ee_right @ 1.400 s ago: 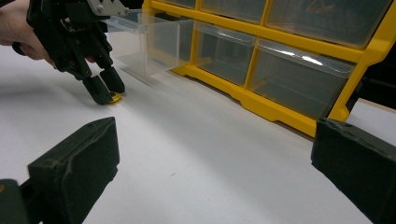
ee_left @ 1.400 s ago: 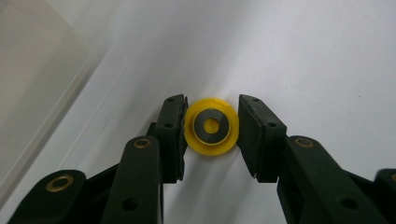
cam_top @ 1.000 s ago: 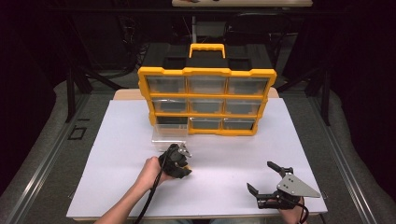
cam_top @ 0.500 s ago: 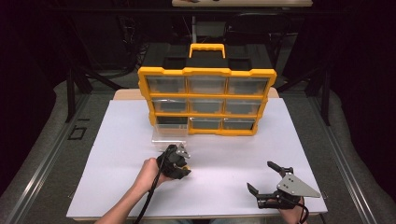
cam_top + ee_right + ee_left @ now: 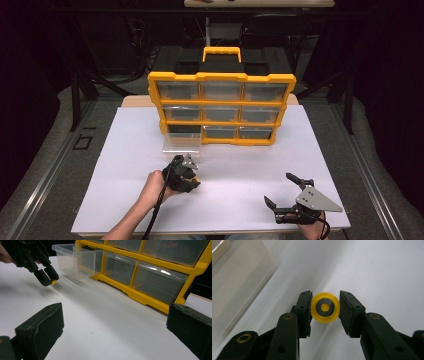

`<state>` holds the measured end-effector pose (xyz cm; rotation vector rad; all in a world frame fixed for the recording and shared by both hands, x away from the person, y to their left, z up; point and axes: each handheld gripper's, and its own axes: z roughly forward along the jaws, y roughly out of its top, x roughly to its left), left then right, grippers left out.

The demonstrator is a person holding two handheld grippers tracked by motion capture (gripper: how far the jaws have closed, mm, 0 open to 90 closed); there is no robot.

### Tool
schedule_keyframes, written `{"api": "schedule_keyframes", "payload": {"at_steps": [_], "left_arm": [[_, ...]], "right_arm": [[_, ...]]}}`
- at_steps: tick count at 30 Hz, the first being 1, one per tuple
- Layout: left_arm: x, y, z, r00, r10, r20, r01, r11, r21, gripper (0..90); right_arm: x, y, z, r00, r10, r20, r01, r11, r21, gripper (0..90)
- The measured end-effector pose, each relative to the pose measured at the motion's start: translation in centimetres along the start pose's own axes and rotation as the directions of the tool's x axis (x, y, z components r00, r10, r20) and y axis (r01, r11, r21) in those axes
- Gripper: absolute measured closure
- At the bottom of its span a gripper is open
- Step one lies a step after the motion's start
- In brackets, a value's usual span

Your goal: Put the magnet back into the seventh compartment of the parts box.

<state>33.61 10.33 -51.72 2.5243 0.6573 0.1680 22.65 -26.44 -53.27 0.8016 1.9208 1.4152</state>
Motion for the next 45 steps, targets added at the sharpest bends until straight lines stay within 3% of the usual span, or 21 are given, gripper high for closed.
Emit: {"api": "schedule_keyframes", "payload": {"at_steps": [26, 45], "left_arm": [[0.6, -1.3, -1.0, 0.9995, -0.031, -0.009, 0.031, 0.9995, -0.011, 63.2], [1.8, -2.2, -1.7, 0.9974, -0.066, -0.029, 0.066, 0.9978, -0.009, 63.2]], "right_arm": [[0.1, 0.0, -0.1, 0.9999, -0.007, 0.008, 0.007, 1.000, 0.003, 0.7], [-0.1, -0.2, 0.0, 0.9999, -0.003, 0.013, 0.003, 1.000, 0.014, 0.7]]}}
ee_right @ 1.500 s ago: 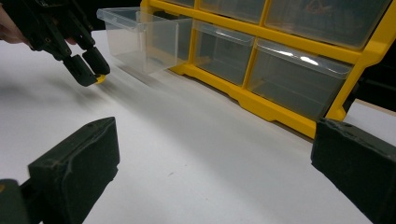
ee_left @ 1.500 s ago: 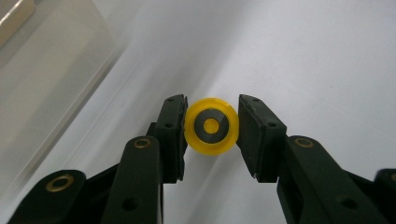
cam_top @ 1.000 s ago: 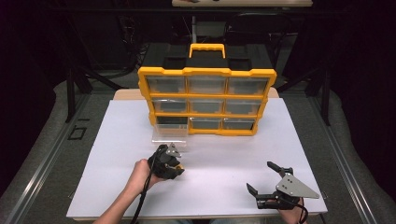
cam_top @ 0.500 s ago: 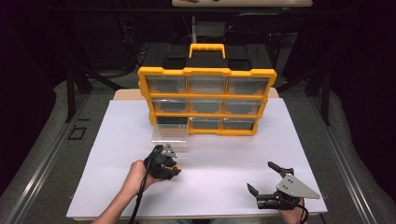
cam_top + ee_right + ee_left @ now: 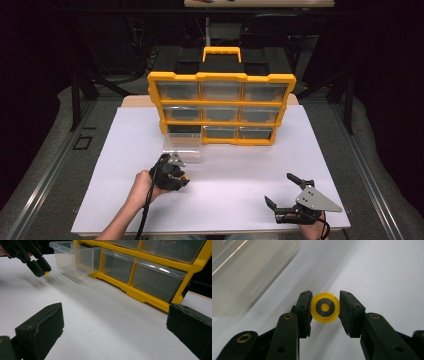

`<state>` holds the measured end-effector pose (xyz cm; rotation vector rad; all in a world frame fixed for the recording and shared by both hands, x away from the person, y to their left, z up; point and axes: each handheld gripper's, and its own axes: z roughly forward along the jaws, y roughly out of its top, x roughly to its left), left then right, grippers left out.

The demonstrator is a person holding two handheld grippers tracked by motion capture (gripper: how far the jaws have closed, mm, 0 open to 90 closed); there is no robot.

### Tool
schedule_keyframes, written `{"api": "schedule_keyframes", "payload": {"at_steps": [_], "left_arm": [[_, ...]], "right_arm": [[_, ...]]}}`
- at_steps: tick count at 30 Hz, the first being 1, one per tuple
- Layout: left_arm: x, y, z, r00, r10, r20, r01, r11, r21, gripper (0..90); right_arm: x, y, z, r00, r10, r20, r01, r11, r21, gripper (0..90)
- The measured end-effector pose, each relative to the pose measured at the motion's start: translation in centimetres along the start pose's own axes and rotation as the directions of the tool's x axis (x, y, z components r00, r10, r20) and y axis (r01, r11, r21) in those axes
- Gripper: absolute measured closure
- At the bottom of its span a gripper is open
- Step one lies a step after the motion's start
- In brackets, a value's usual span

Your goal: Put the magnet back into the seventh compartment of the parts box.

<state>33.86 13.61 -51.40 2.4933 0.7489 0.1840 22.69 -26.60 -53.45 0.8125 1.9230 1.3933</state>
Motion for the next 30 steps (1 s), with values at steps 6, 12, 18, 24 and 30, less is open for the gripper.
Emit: {"api": "schedule_keyframes", "payload": {"at_steps": [6, 12, 18, 24, 30], "left_arm": [[0.5, -0.2, -0.2, 0.9999, -0.012, -0.009, 0.012, 0.9999, 0.002, 63.2], [1.1, -0.5, -0.7, 0.9995, -0.024, -0.022, 0.024, 0.9997, -0.004, 63.2], [1.6, -0.7, -1.1, 0.9989, -0.037, -0.027, 0.037, 0.9993, 0.001, 63.3], [2.1, -1.0, -1.4, 0.9981, -0.050, -0.037, 0.050, 0.9987, 0.007, 63.3], [2.6, -1.2, -1.9, 0.9974, -0.058, -0.043, 0.059, 0.9982, 0.010, 63.2]], "right_arm": [[0.0, 0.0, 0.0, 1.0000, 0.000, 0.002, 0.000, 1.000, 0.001, 0.7], [0.0, 0.0, 0.0, 1.0000, 0.000, 0.002, 0.000, 1.000, 0.001, 0.7], [0.0, 0.0, 0.0, 1.0000, -0.001, 0.003, 0.001, 1.000, -0.001, 0.7], [0.0, 0.0, 0.0, 1.0000, -0.002, 0.003, 0.002, 1.000, -0.002, 0.7], [0.0, 0.1, 0.0, 1.0000, 0.000, 0.003, 0.000, 1.000, -0.003, 0.7]]}}
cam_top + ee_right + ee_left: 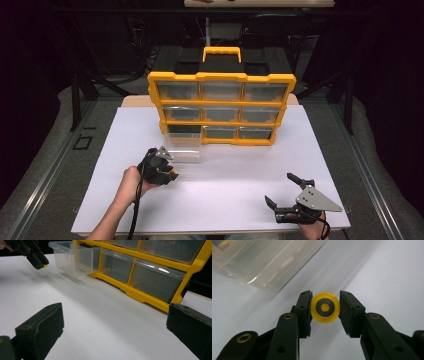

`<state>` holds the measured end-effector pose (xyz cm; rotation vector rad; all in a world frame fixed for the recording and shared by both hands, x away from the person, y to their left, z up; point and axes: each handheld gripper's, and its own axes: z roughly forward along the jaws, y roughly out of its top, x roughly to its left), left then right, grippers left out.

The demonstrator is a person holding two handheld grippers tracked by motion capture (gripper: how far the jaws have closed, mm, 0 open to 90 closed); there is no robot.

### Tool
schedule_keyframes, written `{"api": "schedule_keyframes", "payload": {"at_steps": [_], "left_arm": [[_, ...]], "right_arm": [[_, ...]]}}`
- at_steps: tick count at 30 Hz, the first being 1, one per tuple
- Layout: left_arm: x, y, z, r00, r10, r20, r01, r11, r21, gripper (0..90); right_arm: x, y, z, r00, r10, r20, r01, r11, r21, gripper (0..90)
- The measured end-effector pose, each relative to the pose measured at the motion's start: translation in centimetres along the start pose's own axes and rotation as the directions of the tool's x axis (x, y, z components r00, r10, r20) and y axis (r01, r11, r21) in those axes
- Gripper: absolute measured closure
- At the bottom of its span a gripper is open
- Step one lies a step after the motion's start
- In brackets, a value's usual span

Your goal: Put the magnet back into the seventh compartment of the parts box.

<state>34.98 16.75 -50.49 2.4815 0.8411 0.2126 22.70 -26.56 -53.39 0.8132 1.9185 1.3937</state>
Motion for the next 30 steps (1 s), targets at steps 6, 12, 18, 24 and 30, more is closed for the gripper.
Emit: {"api": "schedule_keyframes", "payload": {"at_steps": [6, 12, 18, 24, 30], "left_arm": [[0.3, -0.2, -0.1, 1.0000, -0.007, -0.006, 0.007, 0.9999, 0.007, 63.2], [0.7, -0.4, -0.3, 0.9996, -0.023, -0.015, 0.023, 0.9997, 0.010, 63.2], [1.3, -0.7, -0.5, 0.9987, -0.039, -0.033, 0.040, 0.9990, 0.020, 63.2], [2.0, -1.0, -0.7, 0.9973, -0.059, -0.044, 0.060, 0.9981, 0.014, 63.2], [2.4, -1.1, -0.7, 0.9956, -0.071, -0.061, 0.073, 0.9972, 0.018, 63.2]], "right_arm": [[0.0, 0.0, 0.0, 1.0000, 0.000, 0.000, 0.000, 1.000, 0.002, 0.7], [-0.1, 0.0, 0.0, 1.0000, 0.005, 0.001, -0.005, 1.000, 0.002, 0.7], [-0.1, 0.0, 0.0, 1.0000, 0.004, 0.003, -0.004, 1.000, 0.001, 0.7], [0.0, 0.0, 0.0, 1.0000, 0.001, 0.003, -0.001, 1.000, 0.008, 0.7], [0.0, 0.1, 0.0, 1.0000, 0.001, 0.003, -0.001, 1.000, 0.004, 0.7]]}}
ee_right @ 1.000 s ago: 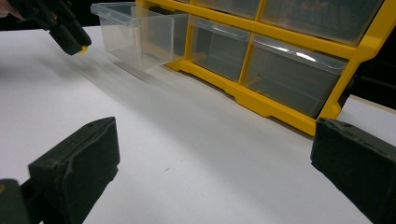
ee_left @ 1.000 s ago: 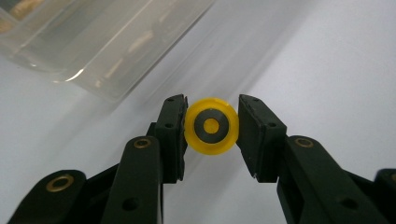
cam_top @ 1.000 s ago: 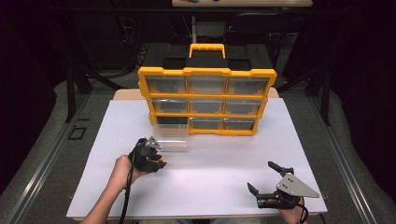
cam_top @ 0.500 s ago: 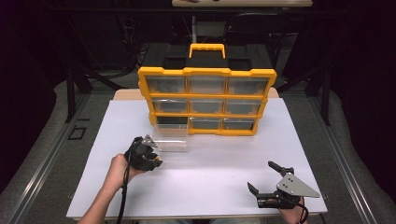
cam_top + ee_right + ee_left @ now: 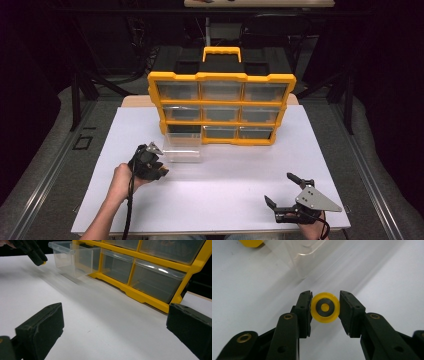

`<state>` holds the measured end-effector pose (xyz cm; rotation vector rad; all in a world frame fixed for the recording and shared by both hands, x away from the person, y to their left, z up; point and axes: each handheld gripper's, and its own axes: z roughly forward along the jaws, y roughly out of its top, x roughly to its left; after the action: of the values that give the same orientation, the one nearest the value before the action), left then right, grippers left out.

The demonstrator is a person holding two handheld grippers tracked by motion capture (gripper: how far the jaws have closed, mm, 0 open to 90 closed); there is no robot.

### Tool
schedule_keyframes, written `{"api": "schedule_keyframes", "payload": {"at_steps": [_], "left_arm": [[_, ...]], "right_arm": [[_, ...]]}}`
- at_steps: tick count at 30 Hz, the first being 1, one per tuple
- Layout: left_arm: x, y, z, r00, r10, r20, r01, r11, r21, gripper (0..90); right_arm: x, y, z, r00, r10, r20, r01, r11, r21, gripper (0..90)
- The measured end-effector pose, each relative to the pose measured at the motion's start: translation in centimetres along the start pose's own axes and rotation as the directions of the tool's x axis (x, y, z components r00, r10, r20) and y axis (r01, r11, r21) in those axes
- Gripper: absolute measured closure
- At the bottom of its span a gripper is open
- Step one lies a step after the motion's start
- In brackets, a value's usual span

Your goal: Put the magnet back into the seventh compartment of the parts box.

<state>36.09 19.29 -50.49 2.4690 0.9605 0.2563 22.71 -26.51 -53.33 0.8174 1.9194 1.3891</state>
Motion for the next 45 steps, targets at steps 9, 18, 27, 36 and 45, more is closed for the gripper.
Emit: {"api": "schedule_keyframes", "payload": {"at_steps": [9, 18, 27, 36, 45], "left_arm": [[0.9, -0.3, -0.2, 0.9993, -0.028, -0.022, 0.028, 0.9996, -0.002, 63.2], [1.5, -0.4, -0.6, 0.9983, -0.044, -0.039, 0.043, 0.9989, -0.018, 63.3], [1.9, -0.4, -0.9, 0.9973, -0.052, -0.052, 0.050, 0.9981, -0.035, 63.3], [2.1, -0.3, -1.0, 0.9962, -0.062, -0.062, 0.059, 0.9970, -0.050, 63.3], [2.5, -0.1, -1.4, 0.9965, -0.071, -0.043, 0.068, 0.9956, -0.064, 63.3]], "right_arm": [[0.0, 0.0, 0.0, 1.0000, -0.002, -0.002, 0.002, 1.000, -0.002, 0.7], [0.0, 0.0, 0.1, 1.0000, -0.003, -0.002, 0.003, 1.000, 0.000, 0.7], [0.0, 0.0, 0.1, 1.0000, -0.003, -0.003, 0.003, 1.000, 0.007, 0.7], [0.0, 0.0, 0.2, 1.0000, -0.005, -0.003, 0.005, 1.000, 0.008, 0.7], [0.0, 0.0, 0.2, 1.0000, -0.004, -0.002, 0.004, 1.000, 0.004, 0.7]]}}
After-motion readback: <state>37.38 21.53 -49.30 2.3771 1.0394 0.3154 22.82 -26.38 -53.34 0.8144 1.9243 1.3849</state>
